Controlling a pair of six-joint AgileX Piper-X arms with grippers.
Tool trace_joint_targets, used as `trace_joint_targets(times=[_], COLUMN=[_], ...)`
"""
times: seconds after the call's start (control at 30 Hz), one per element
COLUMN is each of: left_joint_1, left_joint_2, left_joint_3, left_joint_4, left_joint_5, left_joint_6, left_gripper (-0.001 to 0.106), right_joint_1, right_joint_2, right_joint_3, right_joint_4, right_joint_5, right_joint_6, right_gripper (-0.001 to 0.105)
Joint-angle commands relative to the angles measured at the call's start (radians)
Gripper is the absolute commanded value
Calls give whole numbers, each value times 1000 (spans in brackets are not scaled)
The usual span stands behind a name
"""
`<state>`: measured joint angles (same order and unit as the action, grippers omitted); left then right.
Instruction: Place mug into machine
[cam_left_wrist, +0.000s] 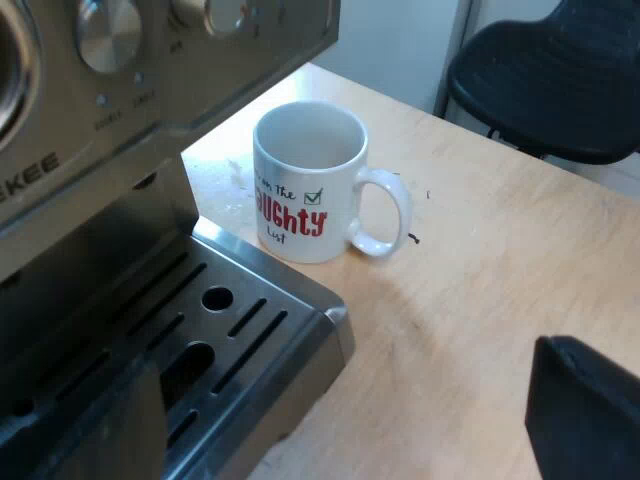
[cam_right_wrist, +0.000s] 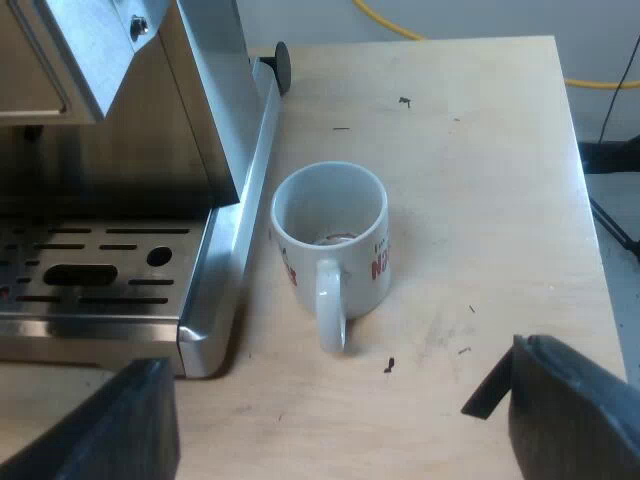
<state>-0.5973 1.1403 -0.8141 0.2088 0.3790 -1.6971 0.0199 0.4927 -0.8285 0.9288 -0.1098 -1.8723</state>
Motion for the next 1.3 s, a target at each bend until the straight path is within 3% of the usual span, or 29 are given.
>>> trace_joint_targets(times=[0.03, 0.27, 0.43, 0.67, 0.93, 1.3], left_joint_1=[-5, -18, -96, -198, -194, -194], left_joint_2=[21, 88, 92, 92, 92, 92], left_joint_3=[-7, 11, 36, 43, 43, 43], left_joint_4=[-40, -133, -180, -209, -237, -237], left_joint_5=[-2, -2, -2, -84, -93, -93], left_joint_6=[5, 5, 5, 5, 5, 5], left_gripper=[81, 81, 81, 81, 81, 81], right_joint_1=[-3, -3, -3, -3, -3, -3], right_joint_2=[0, 0, 0, 0, 0, 42], right_joint_3=[20, 85, 107, 184, 309, 508], right_joint_4=[-10, -13, -36, -134, -297, -594], right_joint_5=[-8, -8, -8, -8, -12, -98], right_joint_6=[-10, -10, -10, -10, -10, -10], right_gripper=[70, 70, 70, 70, 70, 70])
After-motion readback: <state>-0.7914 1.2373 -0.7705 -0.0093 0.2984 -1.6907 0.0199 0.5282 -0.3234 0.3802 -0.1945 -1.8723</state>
